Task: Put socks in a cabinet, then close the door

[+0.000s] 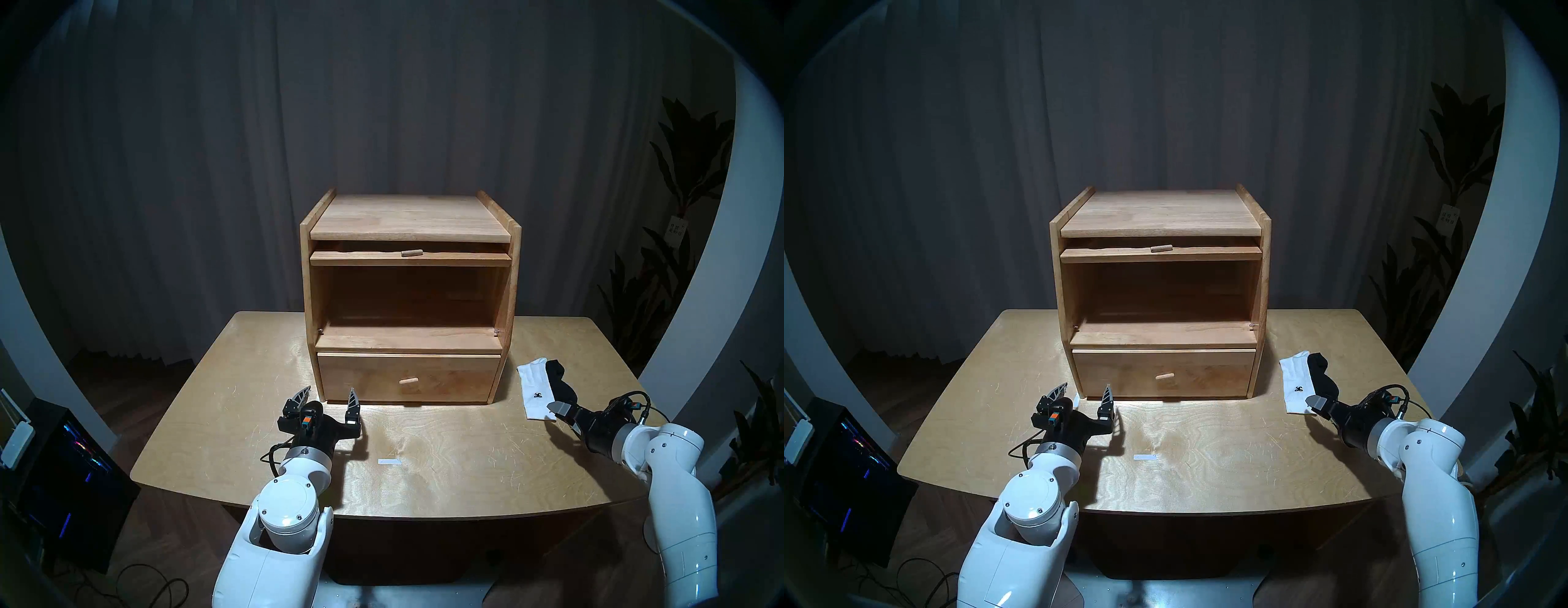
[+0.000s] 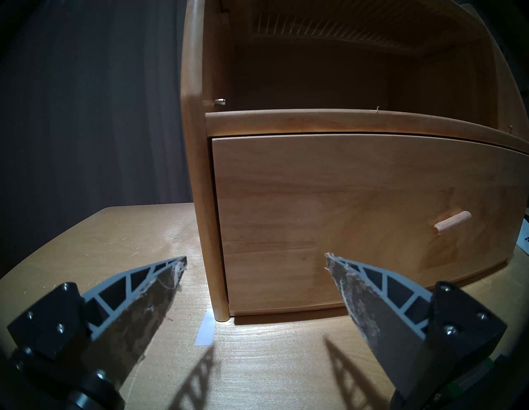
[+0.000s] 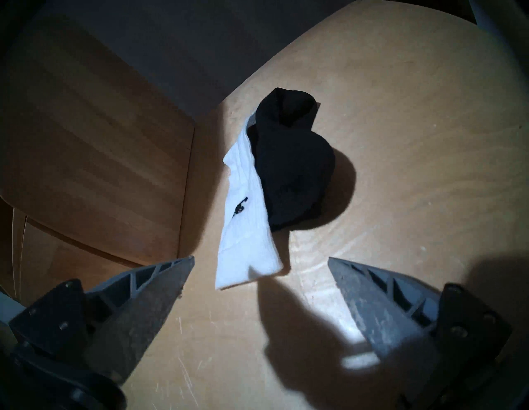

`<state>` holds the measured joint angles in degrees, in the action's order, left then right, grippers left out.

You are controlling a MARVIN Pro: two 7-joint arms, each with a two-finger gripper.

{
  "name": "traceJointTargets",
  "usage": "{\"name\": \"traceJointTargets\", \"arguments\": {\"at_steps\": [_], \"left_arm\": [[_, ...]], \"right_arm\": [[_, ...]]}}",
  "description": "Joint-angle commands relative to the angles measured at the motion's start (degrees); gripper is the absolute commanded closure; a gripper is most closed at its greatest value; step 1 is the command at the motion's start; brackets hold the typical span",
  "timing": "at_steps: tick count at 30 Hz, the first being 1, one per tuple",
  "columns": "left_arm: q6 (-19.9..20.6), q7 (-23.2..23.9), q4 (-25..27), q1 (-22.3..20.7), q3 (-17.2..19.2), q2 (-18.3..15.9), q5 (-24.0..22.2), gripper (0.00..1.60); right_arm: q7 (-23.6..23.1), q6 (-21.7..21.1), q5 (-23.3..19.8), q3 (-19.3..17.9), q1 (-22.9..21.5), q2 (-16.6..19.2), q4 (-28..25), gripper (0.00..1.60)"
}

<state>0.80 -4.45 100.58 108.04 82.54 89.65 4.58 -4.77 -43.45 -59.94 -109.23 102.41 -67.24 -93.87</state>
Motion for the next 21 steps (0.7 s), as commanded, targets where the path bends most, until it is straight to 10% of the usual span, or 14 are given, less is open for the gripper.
{"name": "traceJointTargets", "arguments": {"at_steps": [1,21], "left_arm": [[0.57,-1.15,0.98,-1.27,-0.97,-0.41,0.37,0.0],[1.72,-3.58,3.53,-3.04,1.24,0.06,-0.5,0.0]], "right_arm": [[-1.68,2.57,-1.88,1.96,-6.86,3.38,4.96,0.0],[2.26,2.49,2.28,12.72,-14.72,4.54,13.48,0.0]]}}
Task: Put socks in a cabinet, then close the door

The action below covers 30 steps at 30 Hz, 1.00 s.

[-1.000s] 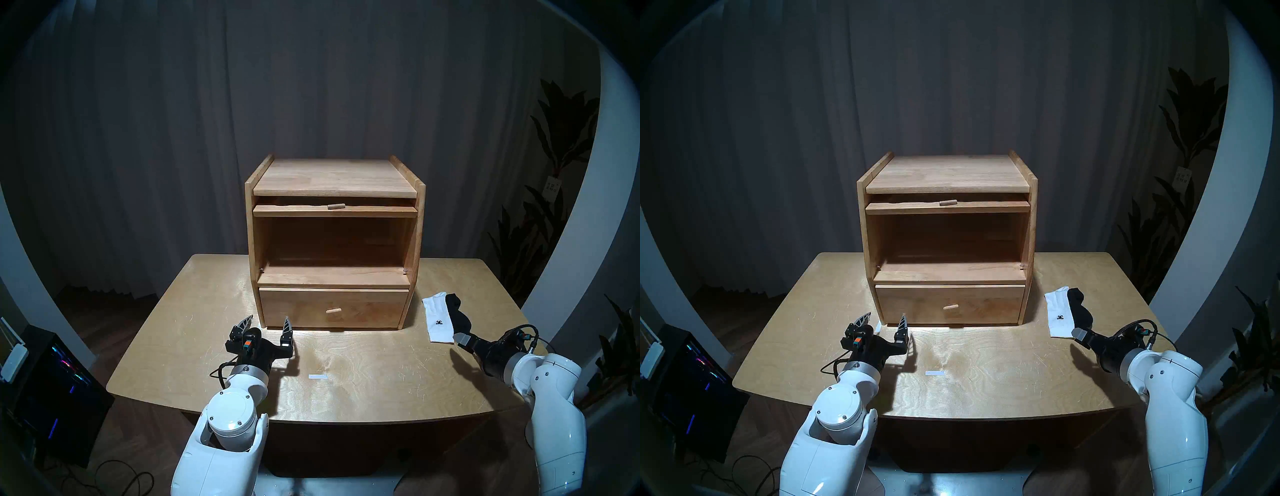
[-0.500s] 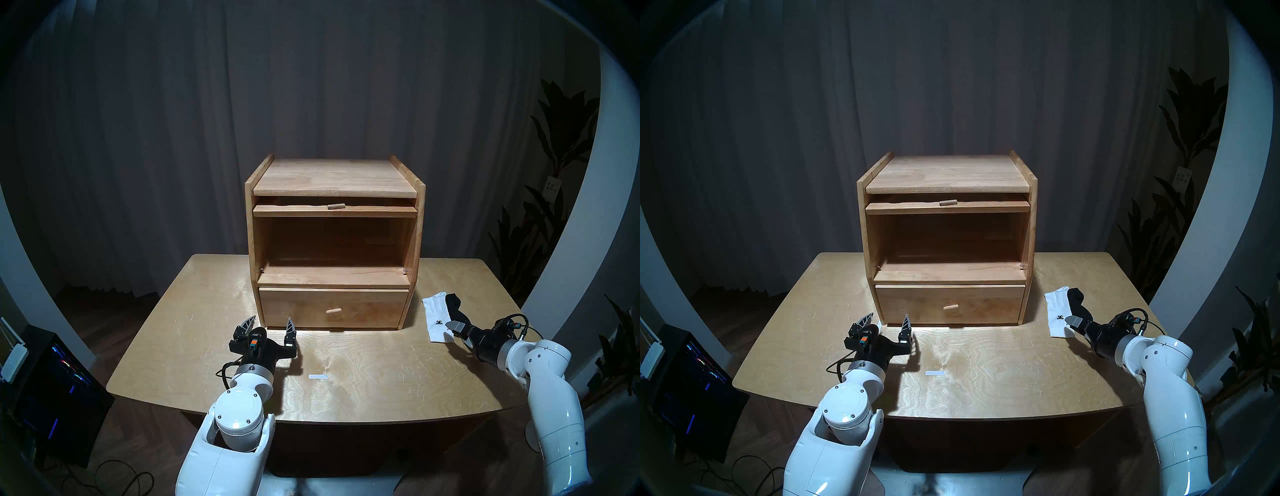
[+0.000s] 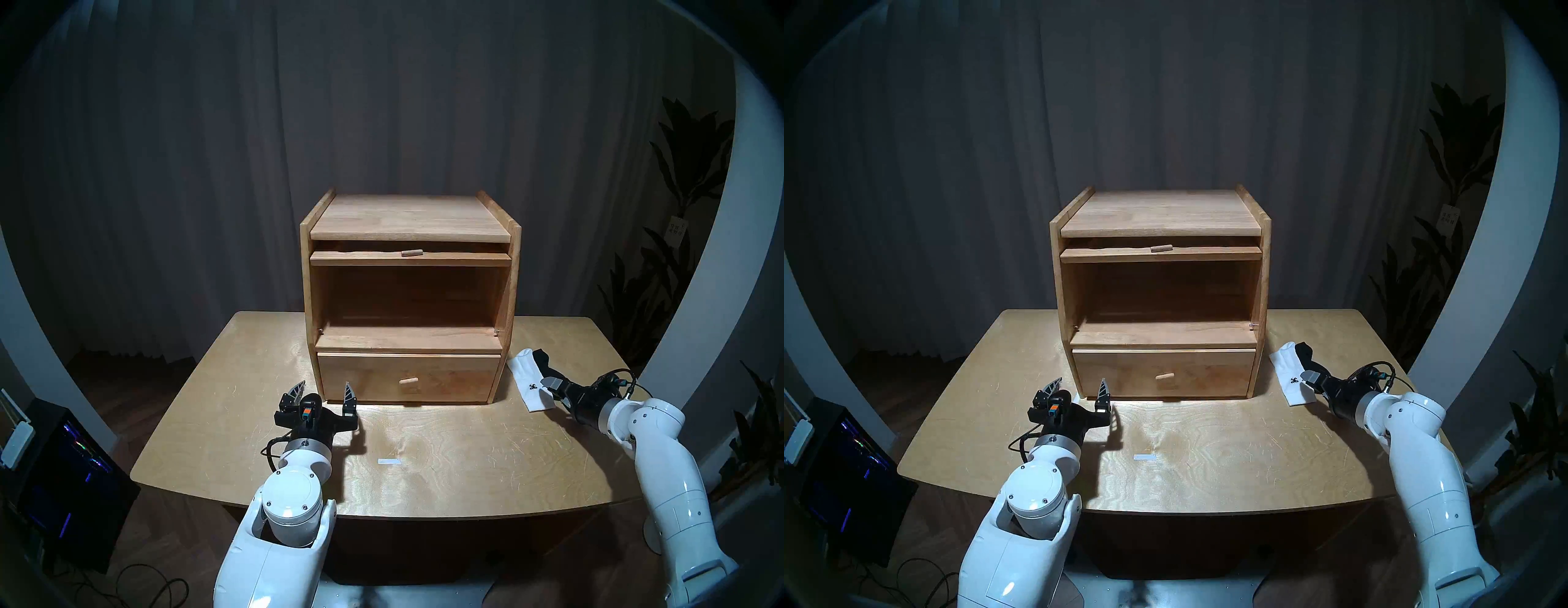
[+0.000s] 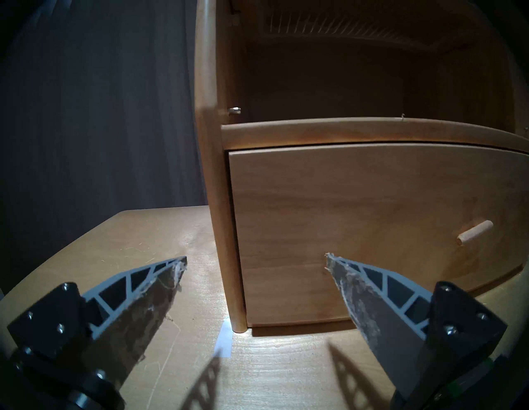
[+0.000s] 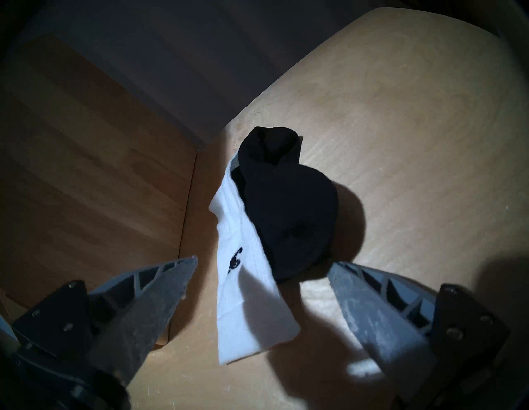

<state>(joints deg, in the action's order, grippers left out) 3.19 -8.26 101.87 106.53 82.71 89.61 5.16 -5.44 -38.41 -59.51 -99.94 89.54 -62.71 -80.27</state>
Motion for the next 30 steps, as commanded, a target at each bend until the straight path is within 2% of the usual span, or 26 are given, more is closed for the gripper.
{"name": "traceJointTargets", "arguments": {"at_steps": [1,6,8,11,13,14,15,18,21,25,30], "left_arm": [[-0.85,0.19,2.35,-1.45,1.46,0.01,-1.26,0.0],[-1.13,0.43,3.16,-0.73,3.51,-0.58,-2.94,0.0],[-1.16,0.5,3.34,-0.51,3.94,-0.79,-3.19,0.0],[-0.91,0.75,3.26,-0.36,4.15,-1.05,-3.36,0.0],[-1.04,1.2,3.26,-0.18,4.14,-1.31,-3.57,0.0],[-1.04,1.33,3.26,-0.15,4.12,-1.36,-3.65,0.0],[-1.02,1.42,3.24,-0.15,4.1,-1.41,-3.68,0.0],[-1.12,1.9,3.21,-0.18,4.14,-1.67,-3.99,0.0],[-1.37,2.54,3.34,-0.1,4.21,-2.11,-4.35,0.0],[-1.57,3.04,3.67,0.18,4.37,-2.63,-4.61,0.0],[-1.77,2.86,4.55,0.98,4.79,-2.95,-4.59,0.0]], "right_arm": [[4.73,-2.98,2.21,3.51,-1.96,-0.25,-0.09,0.0],[7.76,-3.14,1.0,1.52,-1.02,-1.71,0.46,0.0],[10.09,-3.36,-0.7,-0.73,-1.05,-3.27,0.97,0.0],[12.27,-4.16,-2.29,-4.52,0.73,-5.93,-1.83,0.0],[14.23,-5.16,-3.57,-4.44,3.18,-6.84,-6.2,0.0],[15.19,-5.42,-4.12,-4.04,3.65,-7.33,-7.22,0.0],[14.23,-5.42,-3.97,-3.12,3.67,-7.4,-7.34,0.0],[15.95,-5.09,-4.54,-3.46,4.9,-8.76,-10.02,0.0],[20.83,-3.88,-4.42,-5.37,7.15,-10.69,-13.82,0.0],[24.91,-1.64,-2.95,-6.53,8.38,-13.36,-17.05,0.0],[28.86,0.62,-2.33,-5.53,6.01,-14.76,-15.92,0.0]]}}
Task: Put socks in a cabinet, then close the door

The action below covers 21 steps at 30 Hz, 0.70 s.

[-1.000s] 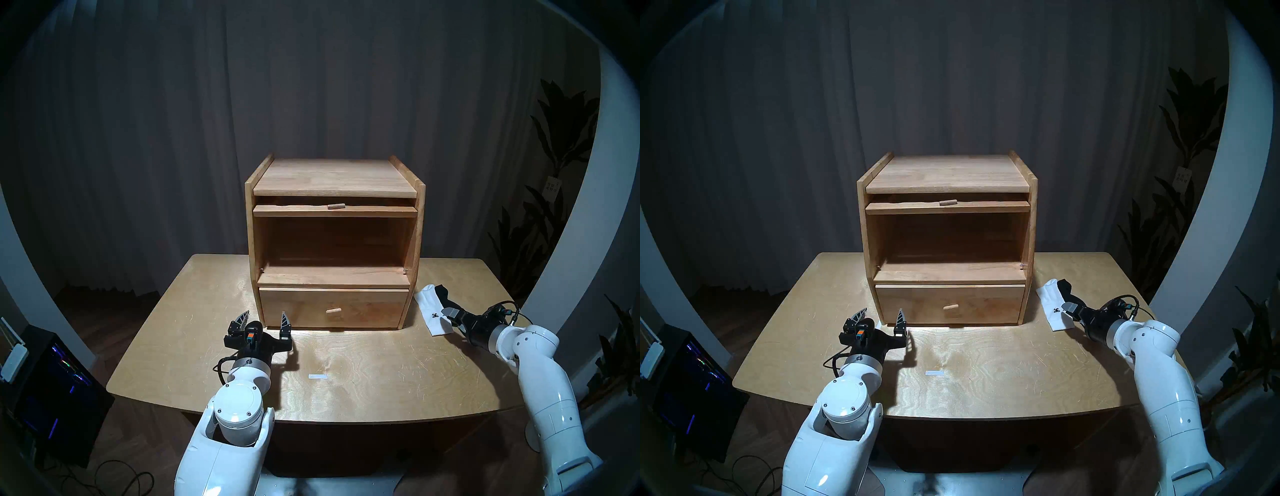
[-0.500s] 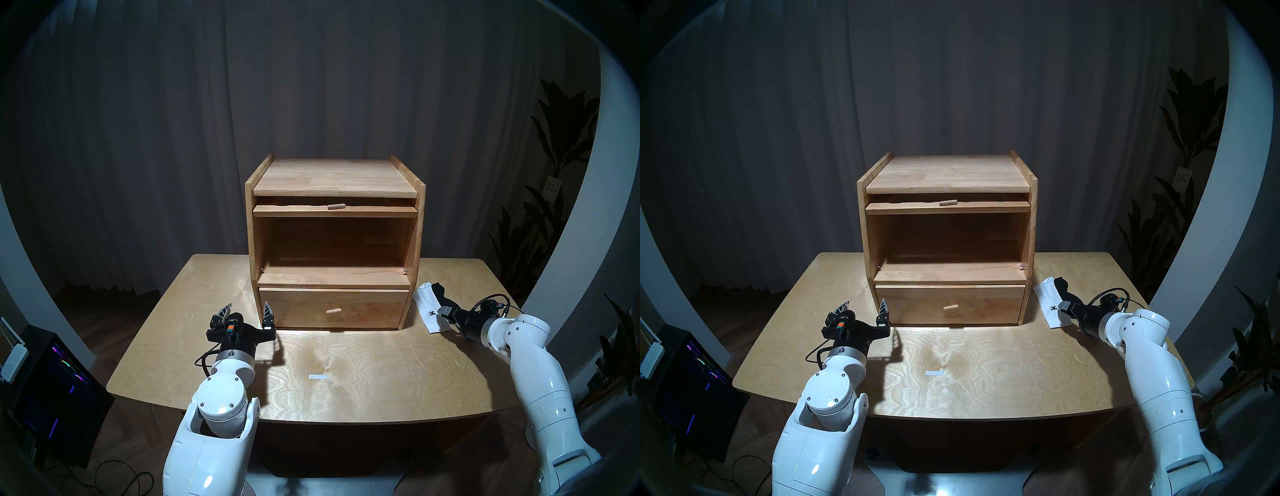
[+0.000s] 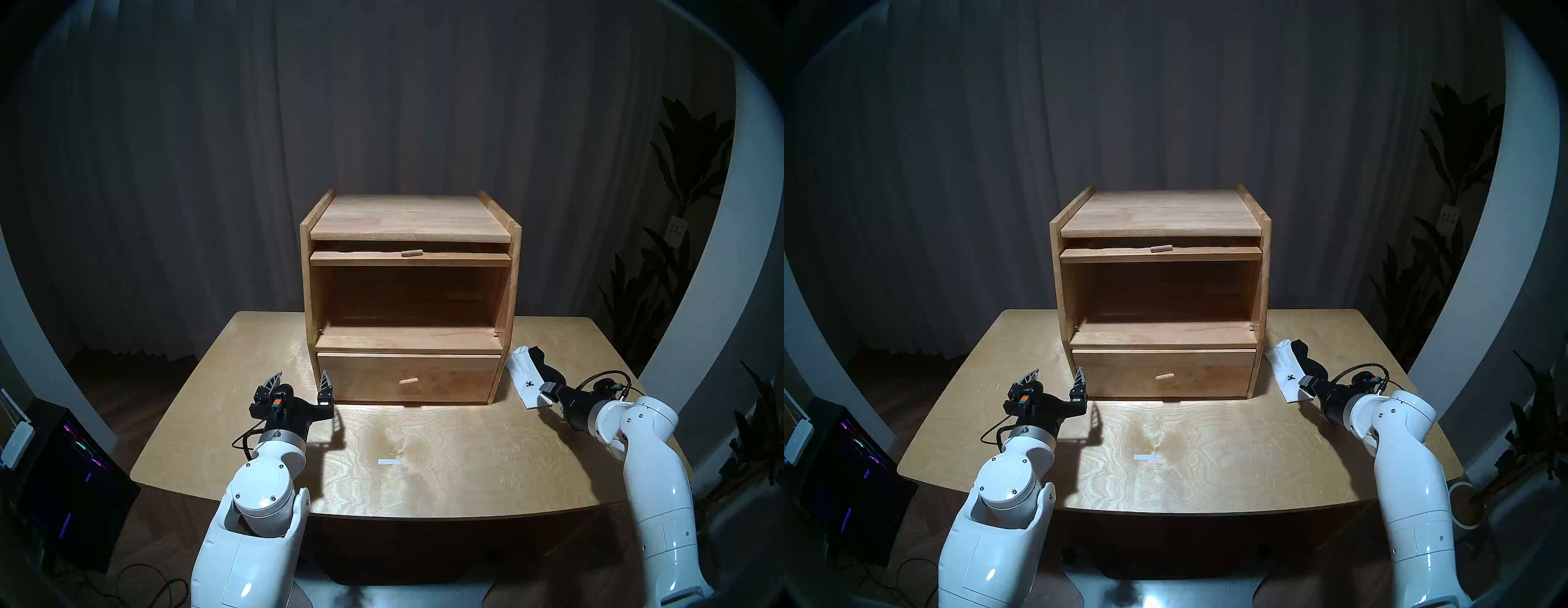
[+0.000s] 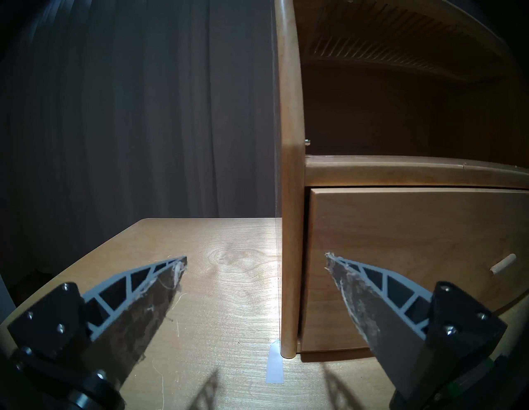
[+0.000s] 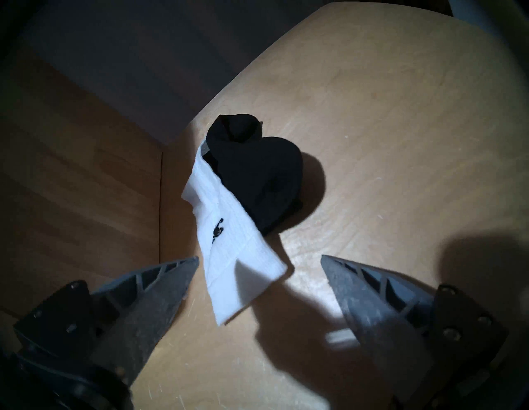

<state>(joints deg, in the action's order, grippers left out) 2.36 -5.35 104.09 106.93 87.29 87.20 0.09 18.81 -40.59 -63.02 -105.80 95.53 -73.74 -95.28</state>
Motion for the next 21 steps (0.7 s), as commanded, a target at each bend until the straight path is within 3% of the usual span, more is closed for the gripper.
{"name": "traceJointTargets", "arguments": {"at_steps": [1,11,21], "left_arm": [[-0.97,-0.07,2.42,0.72,0.26,-0.58,0.48,0.0],[-1.49,-1.14,3.59,2.53,-0.01,-0.28,1.47,0.0],[-1.45,-1.77,3.85,2.47,-1.3,-0.17,2.07,0.0]], "right_arm": [[4.03,3.24,1.47,0.87,-0.58,-3.36,-0.01,0.0],[0.74,4.03,2.63,3.79,-3.84,-1.16,4.52,0.0],[-1.99,2.05,2.2,5.27,-8.13,0.51,8.77,0.0]]}}
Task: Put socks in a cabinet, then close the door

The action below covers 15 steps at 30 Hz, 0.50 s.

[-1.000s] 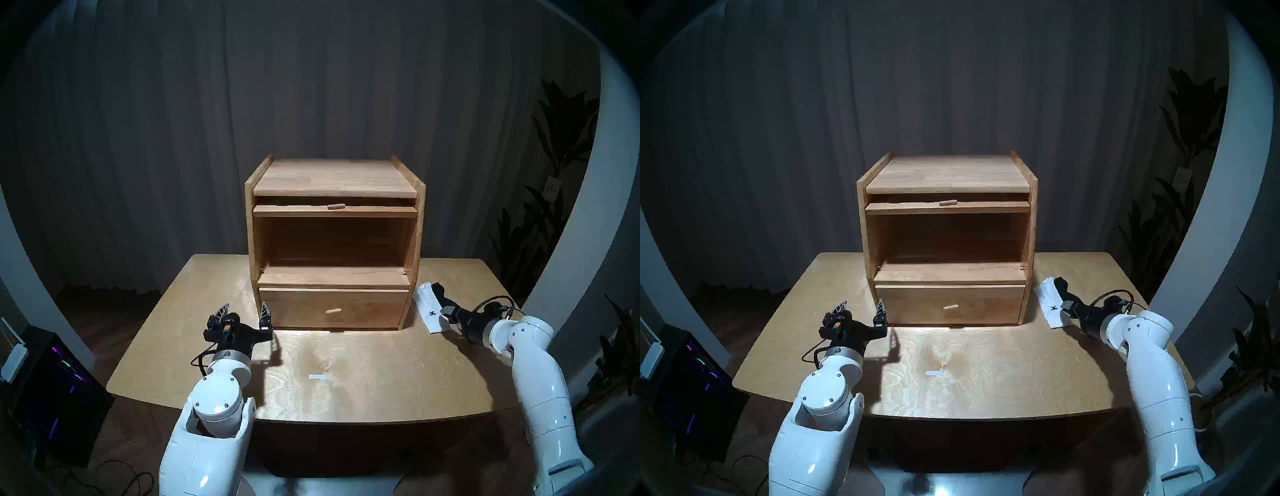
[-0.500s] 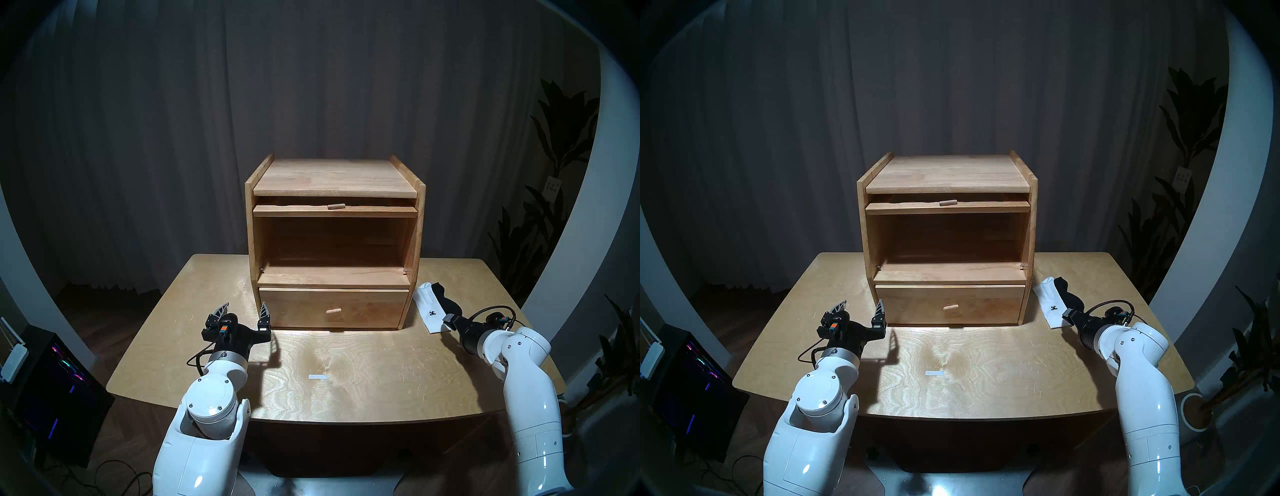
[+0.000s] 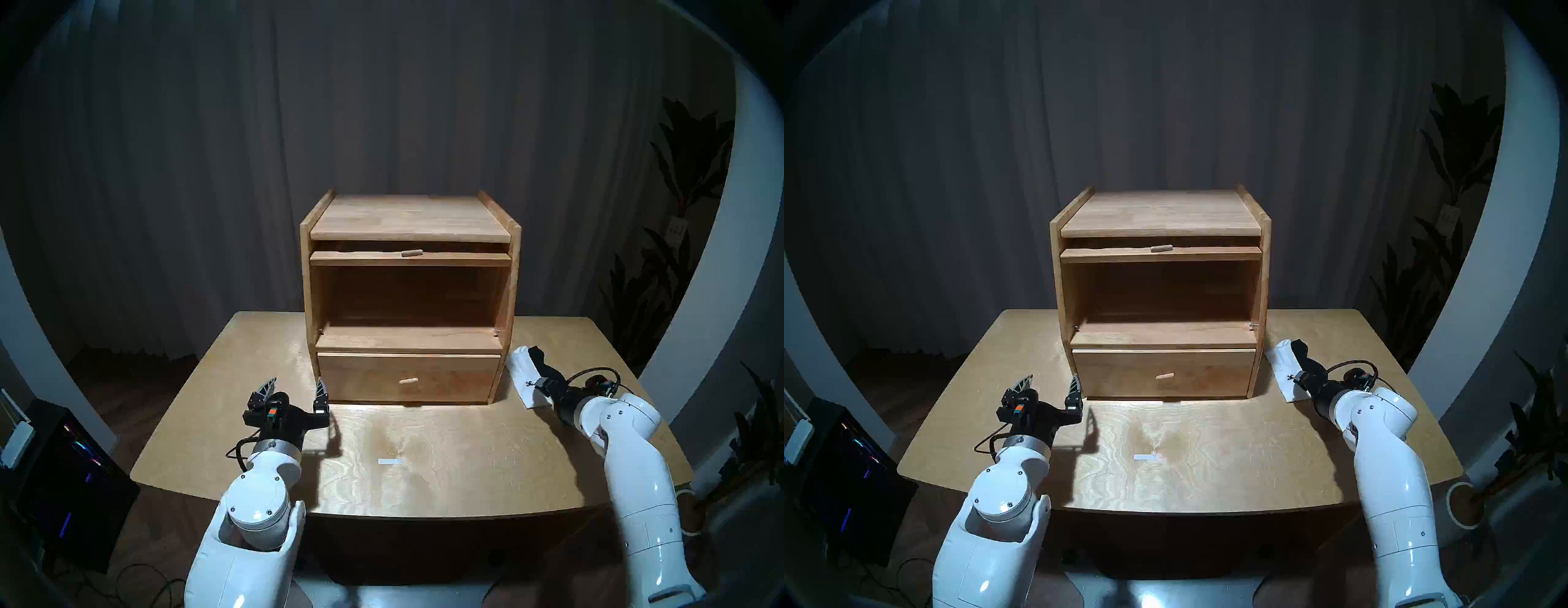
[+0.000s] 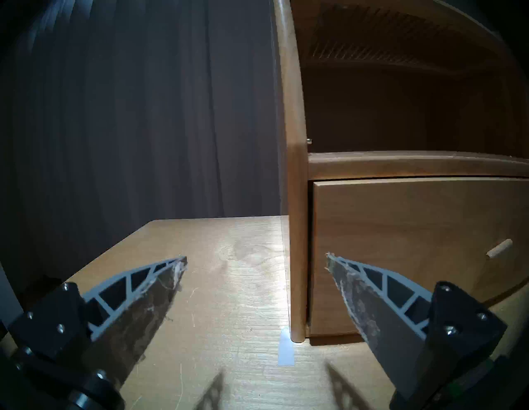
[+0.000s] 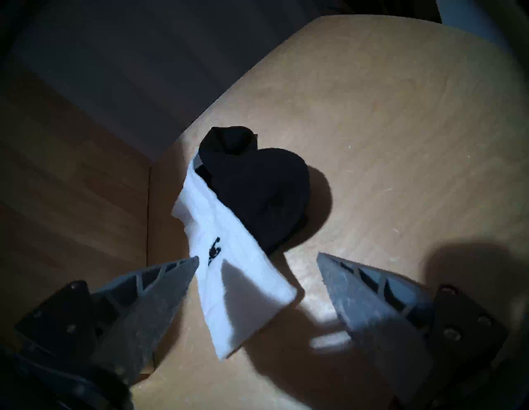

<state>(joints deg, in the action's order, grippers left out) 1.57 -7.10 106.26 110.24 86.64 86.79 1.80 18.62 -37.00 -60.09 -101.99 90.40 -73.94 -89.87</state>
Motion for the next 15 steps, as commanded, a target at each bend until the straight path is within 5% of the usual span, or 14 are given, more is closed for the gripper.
{"name": "traceJointTargets", "arguments": {"at_steps": [1,12,14,15], "left_arm": [[-0.64,-0.11,1.66,-0.95,-0.65,0.22,0.37,0.0],[-0.3,-0.74,1.22,-2.48,-0.54,0.07,0.62,0.0],[-0.25,-0.84,1.15,-2.69,-0.51,0.07,0.61,0.0],[-0.21,-0.9,1.15,-2.81,-0.45,0.06,0.6,0.0]], "right_arm": [[-1.95,-1.56,-0.9,1.41,-3.56,0.74,4.09,0.0],[-0.23,-2.7,-2.71,1.27,-8.88,0.31,13.24,0.03],[-0.58,-2.66,-2.71,1.7,-9.2,0.41,14.79,0.92],[-0.44,-2.93,-2.97,1.75,-9.73,0.36,16.05,1.07]]}}
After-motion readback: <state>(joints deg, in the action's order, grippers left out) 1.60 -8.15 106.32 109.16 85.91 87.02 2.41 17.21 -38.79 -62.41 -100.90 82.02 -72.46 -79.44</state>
